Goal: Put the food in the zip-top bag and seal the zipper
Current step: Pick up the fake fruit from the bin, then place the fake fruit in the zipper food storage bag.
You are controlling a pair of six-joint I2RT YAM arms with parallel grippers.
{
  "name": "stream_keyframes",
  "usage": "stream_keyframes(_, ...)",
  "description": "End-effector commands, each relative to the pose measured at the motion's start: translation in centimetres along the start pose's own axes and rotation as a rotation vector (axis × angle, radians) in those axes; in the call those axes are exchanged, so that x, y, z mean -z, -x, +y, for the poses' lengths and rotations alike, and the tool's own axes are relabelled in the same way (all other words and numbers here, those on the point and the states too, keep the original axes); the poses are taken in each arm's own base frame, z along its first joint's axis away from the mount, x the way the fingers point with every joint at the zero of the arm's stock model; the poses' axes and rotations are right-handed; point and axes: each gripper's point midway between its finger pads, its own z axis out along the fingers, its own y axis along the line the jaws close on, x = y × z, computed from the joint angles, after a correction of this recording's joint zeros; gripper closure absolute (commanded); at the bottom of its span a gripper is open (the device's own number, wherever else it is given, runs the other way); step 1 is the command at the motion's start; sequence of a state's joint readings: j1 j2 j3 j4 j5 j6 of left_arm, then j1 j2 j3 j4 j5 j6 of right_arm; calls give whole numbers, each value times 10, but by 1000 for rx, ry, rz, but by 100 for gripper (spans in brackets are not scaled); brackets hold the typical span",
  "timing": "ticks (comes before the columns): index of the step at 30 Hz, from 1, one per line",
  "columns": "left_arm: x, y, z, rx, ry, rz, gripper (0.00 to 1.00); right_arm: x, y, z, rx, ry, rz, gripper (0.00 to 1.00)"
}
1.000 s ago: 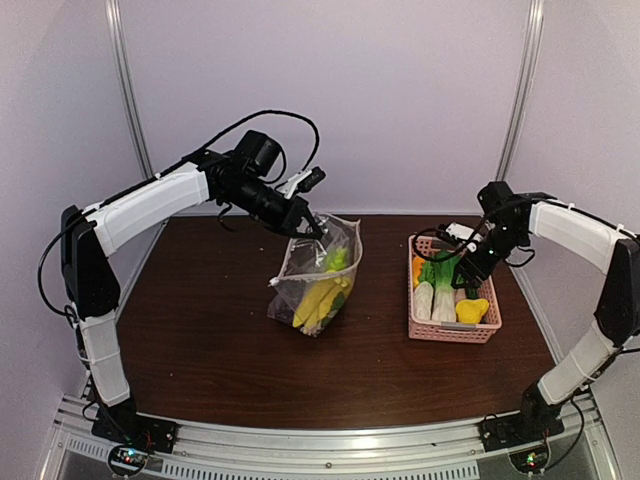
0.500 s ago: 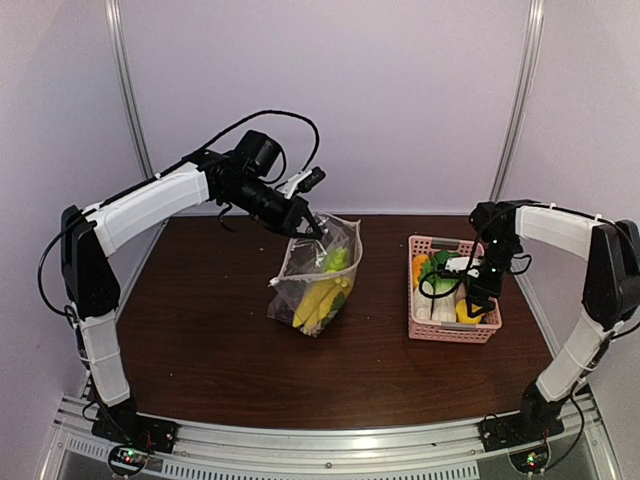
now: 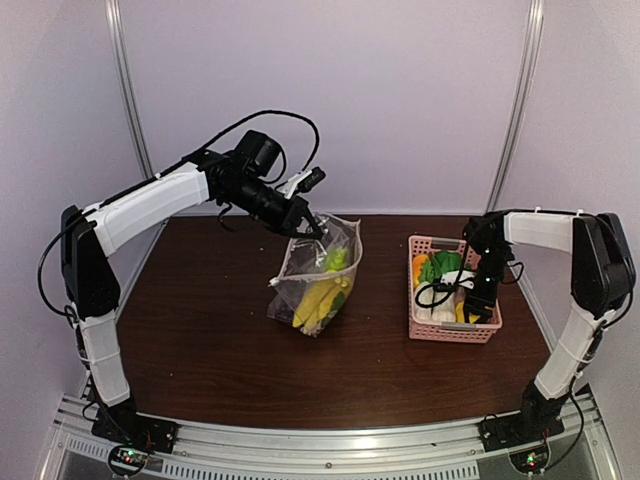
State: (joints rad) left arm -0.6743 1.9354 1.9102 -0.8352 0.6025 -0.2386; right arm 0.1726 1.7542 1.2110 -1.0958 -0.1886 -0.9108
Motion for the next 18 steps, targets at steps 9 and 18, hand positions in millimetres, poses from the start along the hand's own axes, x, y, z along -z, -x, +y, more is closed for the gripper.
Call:
stream_keyframes(9,11,16,-12,-36,-16,-57,100,101,17,14,-5,-125,-197,34)
stream_keyframes(18,7,14,-8,-37,-10,-47,100,191,102,58,163,-235,-566,38)
